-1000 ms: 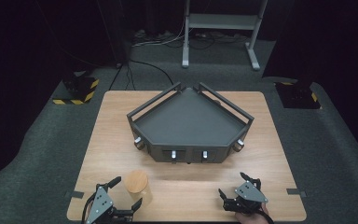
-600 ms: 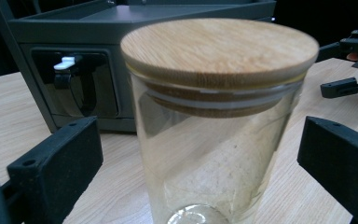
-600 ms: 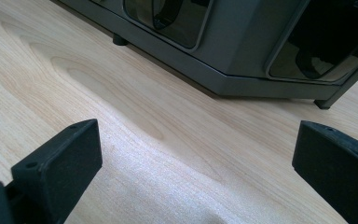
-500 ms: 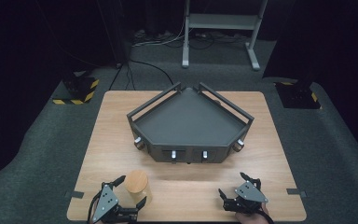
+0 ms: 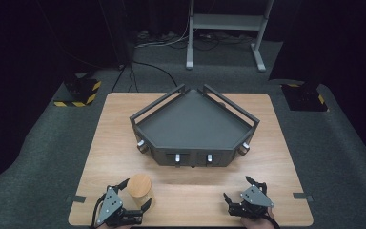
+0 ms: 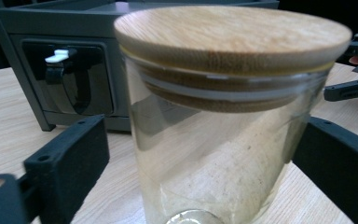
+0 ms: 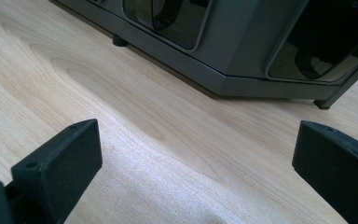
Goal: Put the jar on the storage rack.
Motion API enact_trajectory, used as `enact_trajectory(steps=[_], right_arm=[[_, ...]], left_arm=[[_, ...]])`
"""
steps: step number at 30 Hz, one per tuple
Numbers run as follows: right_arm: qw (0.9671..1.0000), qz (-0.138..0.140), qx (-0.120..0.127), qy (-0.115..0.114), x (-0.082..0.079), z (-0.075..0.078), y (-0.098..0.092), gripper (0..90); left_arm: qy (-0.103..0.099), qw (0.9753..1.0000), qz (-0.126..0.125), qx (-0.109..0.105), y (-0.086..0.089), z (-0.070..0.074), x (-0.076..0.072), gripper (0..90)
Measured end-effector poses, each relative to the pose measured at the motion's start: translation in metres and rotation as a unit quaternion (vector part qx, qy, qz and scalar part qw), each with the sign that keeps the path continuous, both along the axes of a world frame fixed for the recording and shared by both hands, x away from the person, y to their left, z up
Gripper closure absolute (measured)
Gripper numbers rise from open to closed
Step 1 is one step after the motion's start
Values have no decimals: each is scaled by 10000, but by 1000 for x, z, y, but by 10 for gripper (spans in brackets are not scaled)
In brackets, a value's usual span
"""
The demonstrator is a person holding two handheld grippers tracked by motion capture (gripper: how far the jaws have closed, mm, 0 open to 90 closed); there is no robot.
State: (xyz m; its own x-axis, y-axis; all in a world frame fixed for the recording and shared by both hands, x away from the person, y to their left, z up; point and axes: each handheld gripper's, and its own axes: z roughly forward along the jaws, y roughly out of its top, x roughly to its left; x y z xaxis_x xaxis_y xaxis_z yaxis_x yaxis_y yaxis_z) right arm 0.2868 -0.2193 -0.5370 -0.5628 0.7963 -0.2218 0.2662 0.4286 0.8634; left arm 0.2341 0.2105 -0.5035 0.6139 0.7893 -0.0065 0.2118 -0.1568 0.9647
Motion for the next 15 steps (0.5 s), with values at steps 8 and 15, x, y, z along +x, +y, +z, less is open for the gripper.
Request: enact_trajectory(steps=[8,15], right_arm=[[10000,1,16,-1,0,0,0,9],[10000,-6,32,7,0,0,0,8]], left_arm=[[-13,10000,4,-29,-3,-4,1,98],[-71,10000,65,-5,-4,-6,0,157]])
